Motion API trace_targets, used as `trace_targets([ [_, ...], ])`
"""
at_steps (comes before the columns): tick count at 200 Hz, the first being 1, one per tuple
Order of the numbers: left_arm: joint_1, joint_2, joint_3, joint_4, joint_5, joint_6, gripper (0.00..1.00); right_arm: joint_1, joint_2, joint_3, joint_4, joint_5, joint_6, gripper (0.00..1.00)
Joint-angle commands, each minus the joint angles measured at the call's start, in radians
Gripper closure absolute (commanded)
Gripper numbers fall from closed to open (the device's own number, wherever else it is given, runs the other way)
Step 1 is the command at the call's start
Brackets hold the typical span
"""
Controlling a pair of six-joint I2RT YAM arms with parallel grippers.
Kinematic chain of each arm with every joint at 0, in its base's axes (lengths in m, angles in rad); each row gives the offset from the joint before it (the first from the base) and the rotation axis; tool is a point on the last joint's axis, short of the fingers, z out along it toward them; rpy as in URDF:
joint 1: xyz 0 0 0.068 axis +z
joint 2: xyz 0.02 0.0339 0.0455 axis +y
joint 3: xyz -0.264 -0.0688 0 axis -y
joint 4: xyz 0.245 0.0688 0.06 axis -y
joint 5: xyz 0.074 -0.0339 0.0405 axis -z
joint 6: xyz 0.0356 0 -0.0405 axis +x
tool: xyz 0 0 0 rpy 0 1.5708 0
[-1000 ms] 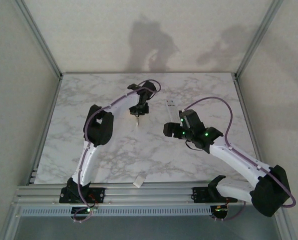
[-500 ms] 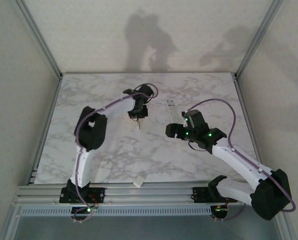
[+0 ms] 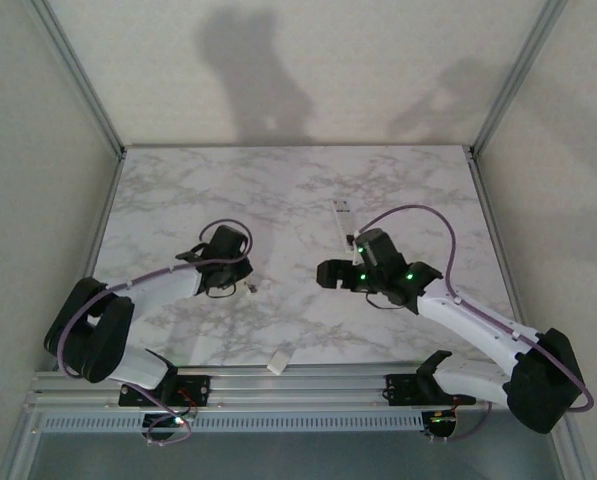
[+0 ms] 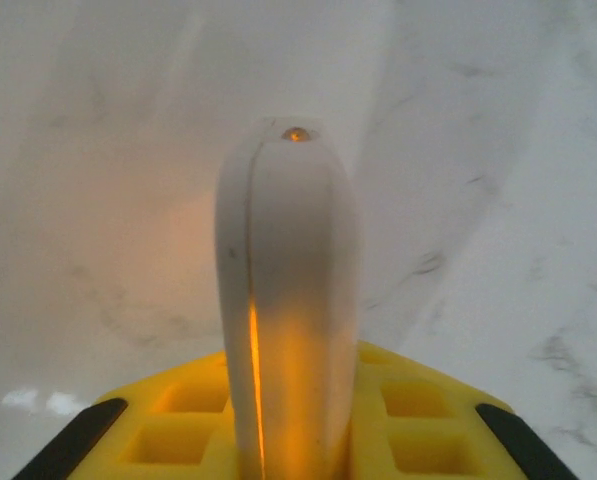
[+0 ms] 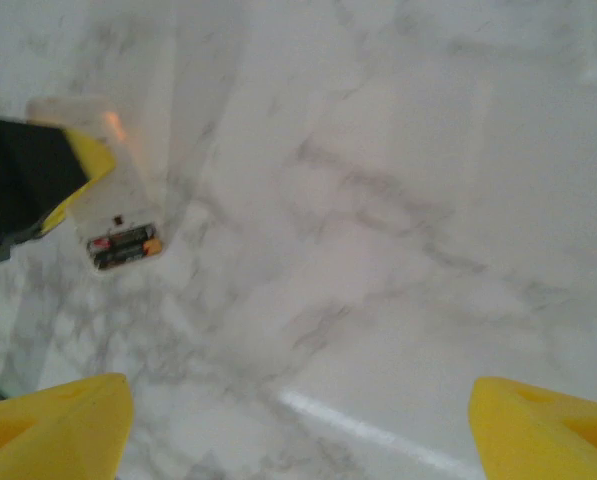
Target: Load the batteries into the remote control
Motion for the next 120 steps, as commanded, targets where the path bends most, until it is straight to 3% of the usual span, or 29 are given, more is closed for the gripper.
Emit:
trace_targets([
  [1, -0.009, -0.052, -0.049, 0.100, -0.040, -0.030, 0.70, 0.129, 0.010, 0.005, -0.040, 0.089, 0.029, 0.12],
  [18, -0.008, -0.095, -0.073, 0.097, -0.050, -0.017, 0.56, 0.265, 0.020, -0.010, -0.034, 0.127, -0.012, 0.13],
  [44, -0.006, -0.218, -0.107, 0.067, -0.091, 0.000, 0.32, 0.484, 0.114, 0.019, -0.104, 0.301, -0.110, 0.13],
  [68, 0.009, -0.350, -0.113, 0.005, -0.106, 0.030, 0.15, 0.617, 0.256, 0.086, -0.131, 0.328, -0.180, 0.12],
  [84, 0.035, -0.416, -0.096, -0.049, -0.102, 0.050, 0.09, 0.673, 0.353, 0.146, -0.138, 0.333, -0.203, 0.11],
  [120, 0.109, -0.461, -0.041, -0.151, -0.054, 0.098, 0.08, 0.712, 0.505, 0.239, -0.125, 0.263, -0.240, 0.13],
])
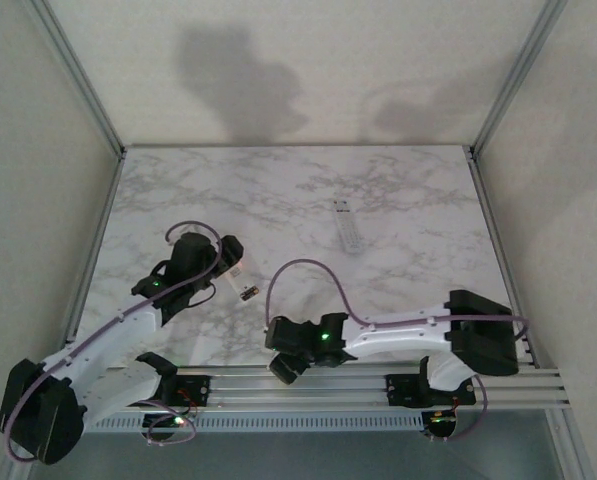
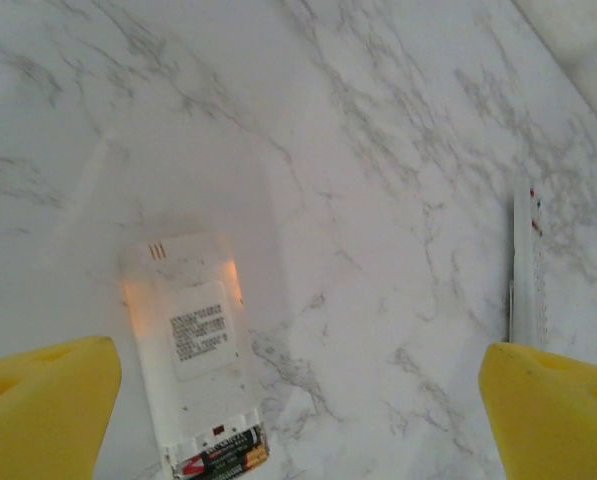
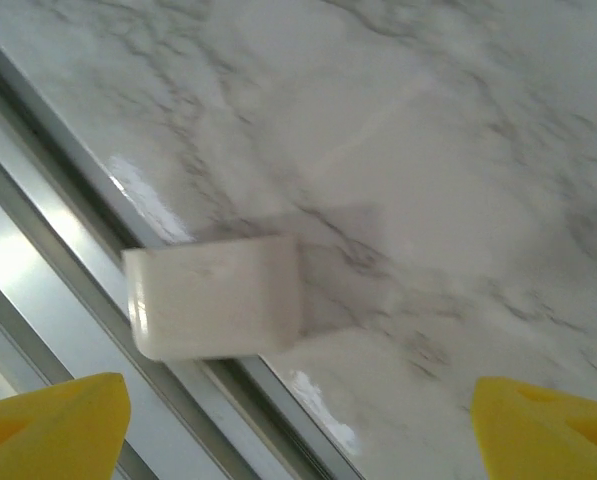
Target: Load the batteries into the remote control
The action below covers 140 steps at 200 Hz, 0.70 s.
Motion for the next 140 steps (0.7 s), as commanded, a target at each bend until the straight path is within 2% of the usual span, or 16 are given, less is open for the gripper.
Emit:
trace_targets([
  [1, 0.041, -0.013, 0.051, -0.109, 0.010, 0.053, 0.08, 0.021, 0.069, 0.068, -0.018, -0.021, -0.059, 0.13],
  [44, 0.057, -0.008, 0.065, -0.141, 0.046, 0.072, 0.08, 0.036, 0.165, 0.128, -0.060, 0.031, -0.079, 0.13],
  [82, 0.064, -0.008, 0.052, -0.133, 0.060, 0.076, 0.08, 0.045, 0.223, 0.162, -0.113, 0.075, -0.096, 0.18],
  [101, 0.073, -0.002, 0.047, -0.125, 0.072, 0.078, 0.08, 0.045, 0.247, 0.167, -0.113, 0.067, -0.102, 0.25],
  [132, 0.085, 0.009, 0.055, -0.122, 0.086, 0.080, 0.08, 0.043, 0.250, 0.177, -0.095, 0.025, -0.104, 0.47],
  [140, 0.087, 0.013, 0.062, -0.128, 0.084, 0.082, 0.07, 0.040, 0.233, 0.174, -0.080, 0.004, -0.105, 0.50],
])
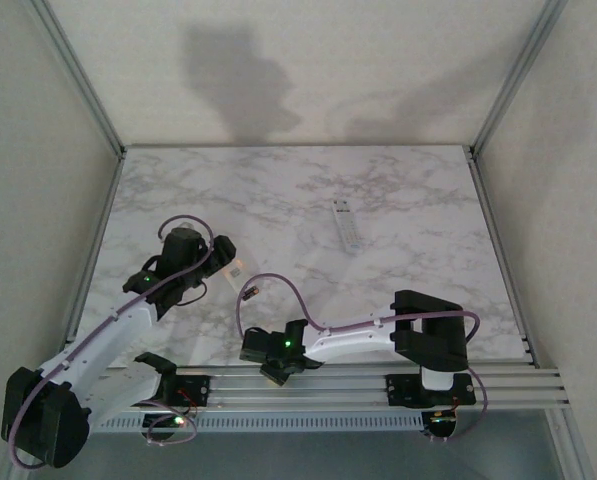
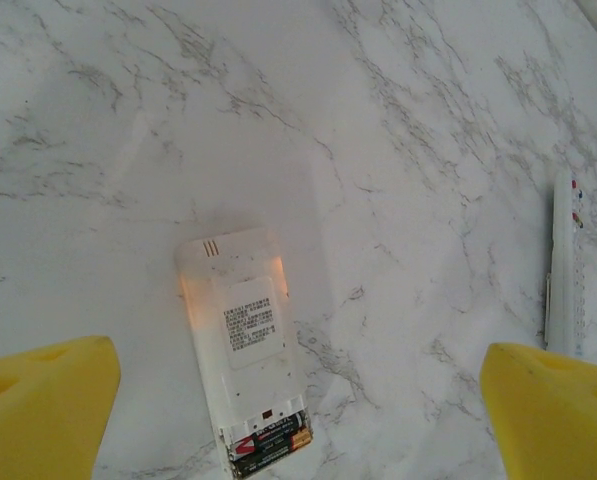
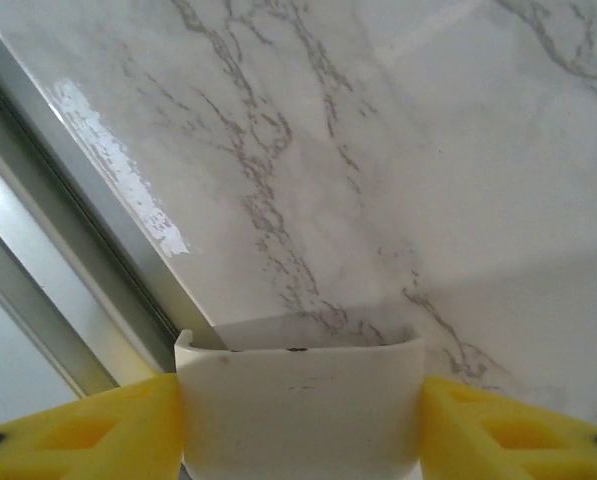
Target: Load the batteries into the remote control
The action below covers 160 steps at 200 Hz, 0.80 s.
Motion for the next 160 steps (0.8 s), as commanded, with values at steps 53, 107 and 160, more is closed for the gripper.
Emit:
trace_targets([
  [53, 0.034, 0.005, 0.060, -0.063, 0.003, 0.020, 0.07, -0.164, -0.171, 0.066, 0.023, -0.025, 0.119, 0.51],
  [107, 0.083, -0.079, 0.077, -0.103, -0.026, 0.029, 0.08, -0.328, 0.014, 0.291, 0.042, 0.004, 0.194, 0.50],
  [160, 0.100, -0.100, 0.083, -0.127, -0.029, 0.032, 0.08, -0.343, 0.270, 0.554, -0.090, 0.005, 0.156, 0.49],
])
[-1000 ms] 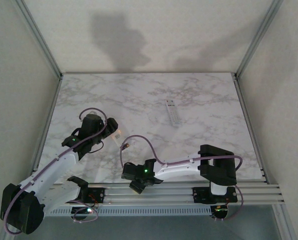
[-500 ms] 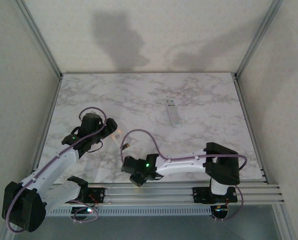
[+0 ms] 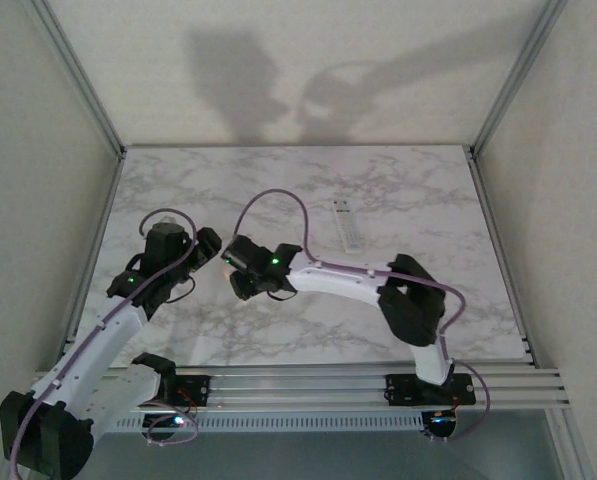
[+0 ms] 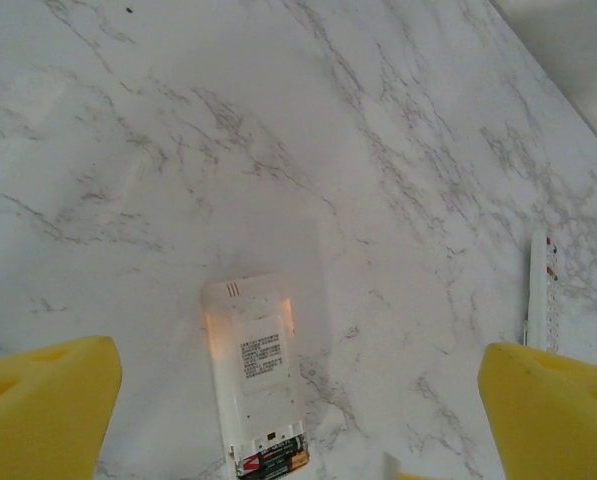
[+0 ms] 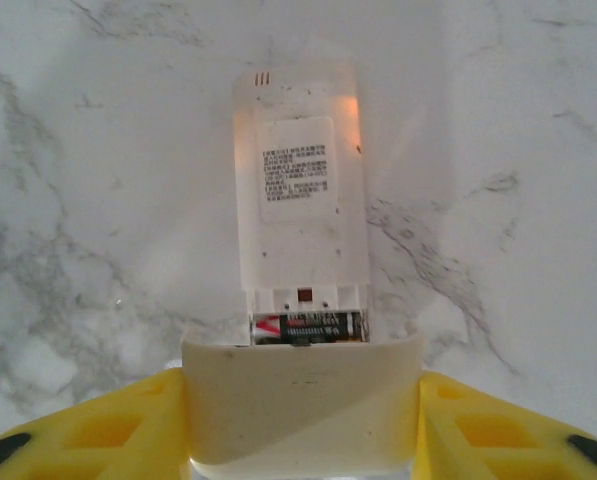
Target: Load the batteries into the remote control
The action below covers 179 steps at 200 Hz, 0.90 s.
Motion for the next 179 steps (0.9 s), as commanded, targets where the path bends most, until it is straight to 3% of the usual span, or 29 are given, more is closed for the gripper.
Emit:
trace_targets([
  [1, 0.014, -0.023, 0.022, -0.035, -0.019, 0.019, 0.08, -0.001, 0.082, 0.080, -0.093, 0.009, -0.002, 0.49],
  [106, 0.025, -0.023, -0.013, -0.009, -0.002, 0.020, 0.08, -0.003, 0.184, 0.125, -0.103, -0.043, 0.002, 0.45],
  [179, 0.026, -0.012, -0.021, 0.003, 0.005, 0.020, 0.08, -0.001, 0.202, 0.150, -0.125, -0.037, 0.002, 0.35],
])
